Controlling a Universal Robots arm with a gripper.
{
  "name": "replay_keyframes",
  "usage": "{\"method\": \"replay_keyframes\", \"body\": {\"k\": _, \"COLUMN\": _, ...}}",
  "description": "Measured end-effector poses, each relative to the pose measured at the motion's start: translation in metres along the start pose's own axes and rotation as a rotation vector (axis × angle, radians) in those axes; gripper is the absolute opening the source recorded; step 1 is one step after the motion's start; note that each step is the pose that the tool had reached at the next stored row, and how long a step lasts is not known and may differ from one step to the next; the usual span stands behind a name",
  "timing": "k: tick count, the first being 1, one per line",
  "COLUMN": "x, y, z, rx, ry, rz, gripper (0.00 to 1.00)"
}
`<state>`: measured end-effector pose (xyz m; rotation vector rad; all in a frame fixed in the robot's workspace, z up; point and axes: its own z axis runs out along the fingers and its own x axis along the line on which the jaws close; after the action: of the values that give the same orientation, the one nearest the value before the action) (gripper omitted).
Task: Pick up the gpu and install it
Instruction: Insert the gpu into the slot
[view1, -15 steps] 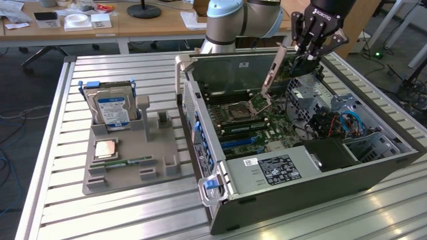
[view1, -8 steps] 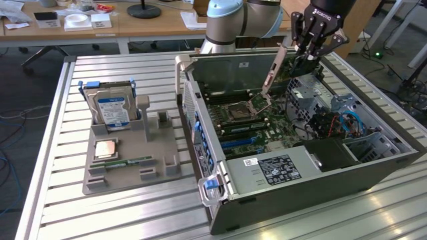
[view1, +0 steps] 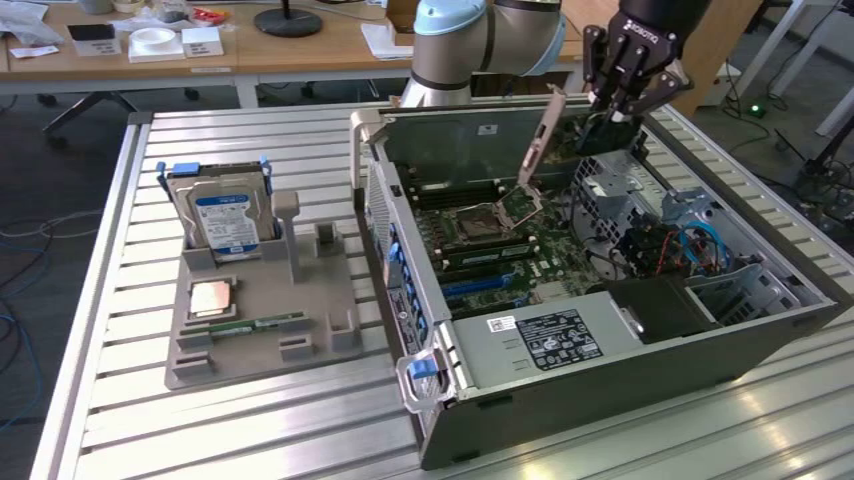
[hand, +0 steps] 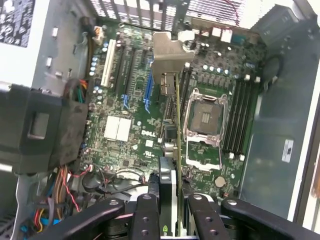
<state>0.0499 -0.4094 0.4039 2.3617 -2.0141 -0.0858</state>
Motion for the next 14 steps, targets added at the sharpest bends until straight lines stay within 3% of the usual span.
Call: {"method": "replay_keyframes", "body": {"k": 14, "x": -0.002, "y": 0.0128, "z": 0.0183, "rx": 0.0019, "ry": -0.0053, "rz": 0.107, "gripper": 0.26}}
